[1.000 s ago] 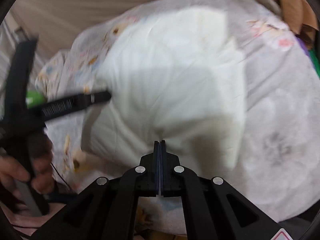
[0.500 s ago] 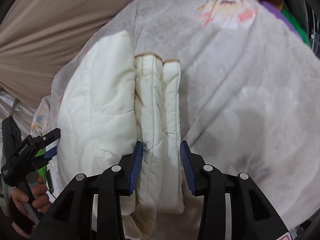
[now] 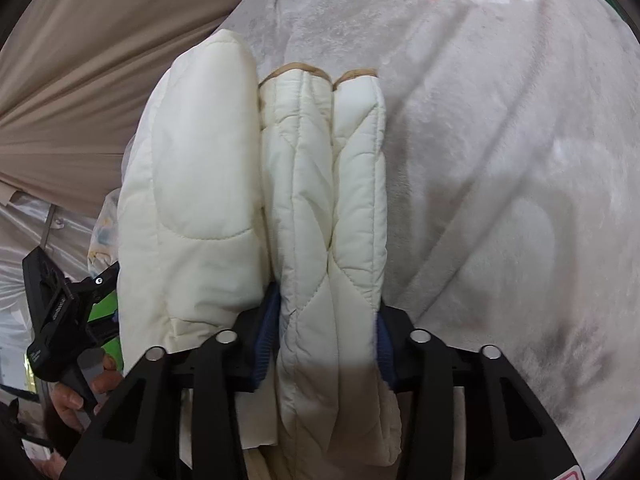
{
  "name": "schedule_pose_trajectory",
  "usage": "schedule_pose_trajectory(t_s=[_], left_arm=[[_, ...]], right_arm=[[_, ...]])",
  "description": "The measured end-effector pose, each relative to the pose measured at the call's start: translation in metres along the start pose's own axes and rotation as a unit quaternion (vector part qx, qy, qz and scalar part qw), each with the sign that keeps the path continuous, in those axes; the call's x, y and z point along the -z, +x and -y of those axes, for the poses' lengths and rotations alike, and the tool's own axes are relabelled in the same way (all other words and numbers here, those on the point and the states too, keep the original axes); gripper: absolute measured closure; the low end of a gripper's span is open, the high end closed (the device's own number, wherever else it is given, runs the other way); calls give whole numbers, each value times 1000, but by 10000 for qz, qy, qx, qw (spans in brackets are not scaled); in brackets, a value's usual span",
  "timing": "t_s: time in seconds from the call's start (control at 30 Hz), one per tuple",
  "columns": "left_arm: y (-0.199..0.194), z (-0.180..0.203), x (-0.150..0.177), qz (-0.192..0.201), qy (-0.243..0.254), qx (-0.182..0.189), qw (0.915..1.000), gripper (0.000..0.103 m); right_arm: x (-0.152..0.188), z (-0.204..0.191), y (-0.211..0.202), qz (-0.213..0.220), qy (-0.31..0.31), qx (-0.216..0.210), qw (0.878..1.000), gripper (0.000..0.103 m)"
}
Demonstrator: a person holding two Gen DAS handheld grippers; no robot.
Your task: Fold large clothes
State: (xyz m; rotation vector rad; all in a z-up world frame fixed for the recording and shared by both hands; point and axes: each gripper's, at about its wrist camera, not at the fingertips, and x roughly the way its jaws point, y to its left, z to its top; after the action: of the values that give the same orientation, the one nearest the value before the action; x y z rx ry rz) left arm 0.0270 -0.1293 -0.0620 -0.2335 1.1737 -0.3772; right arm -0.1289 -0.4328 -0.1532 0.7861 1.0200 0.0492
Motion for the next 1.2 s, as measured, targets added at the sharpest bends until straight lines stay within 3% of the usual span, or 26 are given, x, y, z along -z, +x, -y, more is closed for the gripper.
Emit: schedule_pose_trajectory(t_s=[0.1,0.2,0.47,0.53,0.63,0.67,0.8,0.93,1.1,1.2], left_arm=[[10,15,1,-104,72,42,9999,5],[15,35,3,-17,371,-303,9989,5],[21,40,2,-5,508,-488,9975,5],[19,42,1,-29,546,-451,9975,5],[8,46,1,-7,647,-385,9972,21],[2,48,1,14,731,-393,9966,30],[-26,54,0,171,998,-333,9943,50],[-60,54,-7,344,1105,-190,9931,53],[-116,46,-19,849,1291,-154,9879,54],[-147,35,-31,1126,1374,-146,9840,57]], right_arm=[[-1,-3,1,4,14,71,10000,67],[0,-7,2,2,-8,187,9998,67],[-4,-11,11,-30,55,298,9995,63],[-4,-14,10,20,23,324,9995,69],[1,-32,-1,198,-223,368,9989,84],[2,-39,-4,255,-300,391,9985,84],[6,-65,-29,572,-467,292,9968,86],[10,-97,-54,885,-638,121,9940,87],[10,-142,-78,1261,-893,-142,9879,87],[10,-178,-89,1450,-1136,-504,9816,87]])
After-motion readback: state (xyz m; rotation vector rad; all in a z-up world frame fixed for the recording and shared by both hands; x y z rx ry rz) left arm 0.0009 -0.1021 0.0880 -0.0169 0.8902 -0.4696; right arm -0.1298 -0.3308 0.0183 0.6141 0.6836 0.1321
